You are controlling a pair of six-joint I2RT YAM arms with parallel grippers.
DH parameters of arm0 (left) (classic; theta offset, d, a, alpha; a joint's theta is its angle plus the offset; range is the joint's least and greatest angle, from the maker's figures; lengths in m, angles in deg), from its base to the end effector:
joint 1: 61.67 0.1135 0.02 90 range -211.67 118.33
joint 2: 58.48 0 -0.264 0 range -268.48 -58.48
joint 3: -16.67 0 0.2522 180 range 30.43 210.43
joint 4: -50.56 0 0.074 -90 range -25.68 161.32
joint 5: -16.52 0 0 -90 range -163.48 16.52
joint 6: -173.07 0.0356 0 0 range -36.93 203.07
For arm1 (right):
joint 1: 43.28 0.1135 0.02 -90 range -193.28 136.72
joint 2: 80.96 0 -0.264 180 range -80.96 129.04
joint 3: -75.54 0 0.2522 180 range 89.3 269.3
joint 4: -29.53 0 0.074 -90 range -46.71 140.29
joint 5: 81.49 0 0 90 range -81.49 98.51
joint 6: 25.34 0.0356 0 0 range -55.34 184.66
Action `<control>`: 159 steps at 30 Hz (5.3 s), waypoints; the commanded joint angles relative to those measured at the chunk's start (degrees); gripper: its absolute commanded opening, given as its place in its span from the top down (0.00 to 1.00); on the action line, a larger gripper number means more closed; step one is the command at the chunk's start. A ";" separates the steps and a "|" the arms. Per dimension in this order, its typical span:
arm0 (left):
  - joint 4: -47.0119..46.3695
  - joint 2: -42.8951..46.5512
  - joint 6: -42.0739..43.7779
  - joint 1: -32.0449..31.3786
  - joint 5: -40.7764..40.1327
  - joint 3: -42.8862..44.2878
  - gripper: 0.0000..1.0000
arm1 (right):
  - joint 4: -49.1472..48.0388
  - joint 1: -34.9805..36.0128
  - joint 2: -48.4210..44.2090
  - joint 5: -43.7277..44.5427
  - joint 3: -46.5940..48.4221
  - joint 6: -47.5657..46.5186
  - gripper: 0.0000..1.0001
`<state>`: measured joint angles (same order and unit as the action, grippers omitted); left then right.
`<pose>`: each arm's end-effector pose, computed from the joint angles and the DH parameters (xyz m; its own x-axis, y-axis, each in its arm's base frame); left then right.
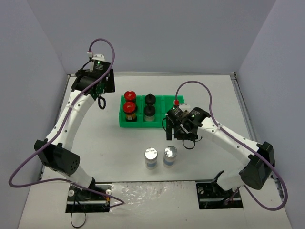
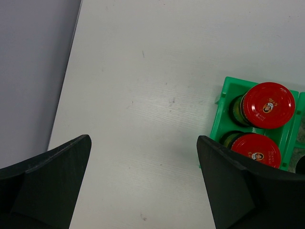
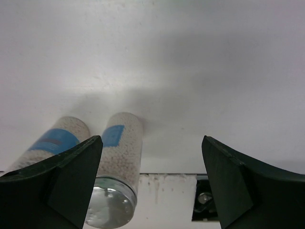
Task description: Organize the condiment bottles
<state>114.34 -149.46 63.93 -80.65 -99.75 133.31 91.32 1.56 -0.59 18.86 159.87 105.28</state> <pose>0.3221 -0.0941 0.4213 -0.5391 -0.1255 -0.8328 -0.2269 0.9739 0.0002 0.2069 0.1968 0.2989 -0.8630 0.0450 -0.5031 -0.0843 0.9692 0.2312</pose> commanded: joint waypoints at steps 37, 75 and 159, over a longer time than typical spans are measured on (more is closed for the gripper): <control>-1.92 3.97 -0.09 0.51 0.15 0.02 0.09 | 0.49 9.83 -0.93 -5.89 -3.67 6.84 0.18; -2.03 4.01 -0.02 0.50 -0.04 -0.89 0.09 | 0.15 13.81 -0.68 -7.76 -7.00 9.77 0.66; -1.10 2.71 0.00 0.44 -0.47 0.85 0.09 | -10.09 -19.54 35.45 -0.51 38.88 -10.27 0.13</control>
<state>114.63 -148.11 63.52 -80.61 -99.04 131.24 82.01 -17.74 38.56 16.69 198.94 95.49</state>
